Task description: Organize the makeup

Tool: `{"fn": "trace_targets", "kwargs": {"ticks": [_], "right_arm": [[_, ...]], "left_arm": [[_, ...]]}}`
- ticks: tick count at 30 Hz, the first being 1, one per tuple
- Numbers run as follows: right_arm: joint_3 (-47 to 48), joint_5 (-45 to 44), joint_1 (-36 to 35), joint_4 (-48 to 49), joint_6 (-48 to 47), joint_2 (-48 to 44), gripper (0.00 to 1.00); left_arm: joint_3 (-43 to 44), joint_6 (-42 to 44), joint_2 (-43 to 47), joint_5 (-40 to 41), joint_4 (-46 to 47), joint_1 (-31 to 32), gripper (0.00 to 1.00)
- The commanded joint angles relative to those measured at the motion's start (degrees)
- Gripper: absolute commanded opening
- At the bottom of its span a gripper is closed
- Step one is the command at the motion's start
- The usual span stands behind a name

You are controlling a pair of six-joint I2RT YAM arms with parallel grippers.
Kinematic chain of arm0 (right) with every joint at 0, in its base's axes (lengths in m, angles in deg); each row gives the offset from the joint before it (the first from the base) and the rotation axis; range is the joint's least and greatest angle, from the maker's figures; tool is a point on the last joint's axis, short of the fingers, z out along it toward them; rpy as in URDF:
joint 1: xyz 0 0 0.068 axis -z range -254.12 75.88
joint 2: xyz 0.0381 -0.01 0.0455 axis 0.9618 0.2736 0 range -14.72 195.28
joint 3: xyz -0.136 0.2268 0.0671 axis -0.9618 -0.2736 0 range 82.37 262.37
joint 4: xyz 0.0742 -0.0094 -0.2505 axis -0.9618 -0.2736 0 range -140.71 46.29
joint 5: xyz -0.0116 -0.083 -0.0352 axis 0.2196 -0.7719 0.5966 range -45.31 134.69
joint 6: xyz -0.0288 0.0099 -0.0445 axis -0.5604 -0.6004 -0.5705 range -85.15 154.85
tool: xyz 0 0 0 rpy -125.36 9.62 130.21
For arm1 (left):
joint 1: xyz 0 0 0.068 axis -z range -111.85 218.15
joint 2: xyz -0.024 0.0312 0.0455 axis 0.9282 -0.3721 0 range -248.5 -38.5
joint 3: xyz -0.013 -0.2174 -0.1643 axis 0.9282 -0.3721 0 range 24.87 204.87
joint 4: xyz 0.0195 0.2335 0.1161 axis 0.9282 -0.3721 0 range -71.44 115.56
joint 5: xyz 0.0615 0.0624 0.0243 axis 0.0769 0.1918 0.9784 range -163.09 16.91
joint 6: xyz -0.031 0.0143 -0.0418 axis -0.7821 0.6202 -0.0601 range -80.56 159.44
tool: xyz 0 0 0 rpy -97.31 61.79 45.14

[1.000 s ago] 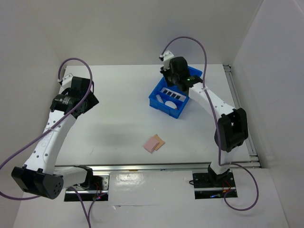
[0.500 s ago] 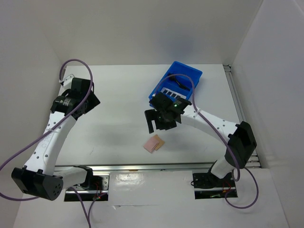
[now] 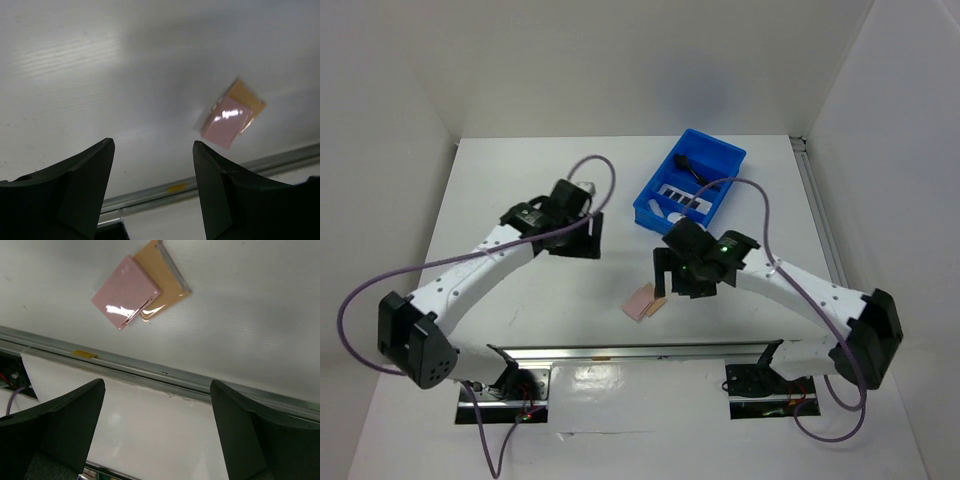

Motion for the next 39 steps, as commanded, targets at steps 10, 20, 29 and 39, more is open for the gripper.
{"fn": "trace_targets", "kwargs": {"ticks": [10,20,29,39], "right_arm": [[2.36,3.14,1.41,-0.38,9.37,4.69,0.97],[14.59,2.17,-2.65,-3.20,13.62,19.75,0.93],[15.74,4.46,-2.65,-0.66,12.48,26.61,0.92],[17.41,4.46,-2.65,2.86,10.90,31.70,0.85]], "left_arm": [[4.24,-5.71,-2.90,-1.71,-9.30,-0.81,0.76],[3.38,-10.48,8.70,4.99,-10.04,-7.76,0.76],[0.22,-9.87,11.77,6.23,-10.56,-8.30,0.76],[-0.31,-9.07,11.69,6.58,-9.15,-8.82,0.76]]}}
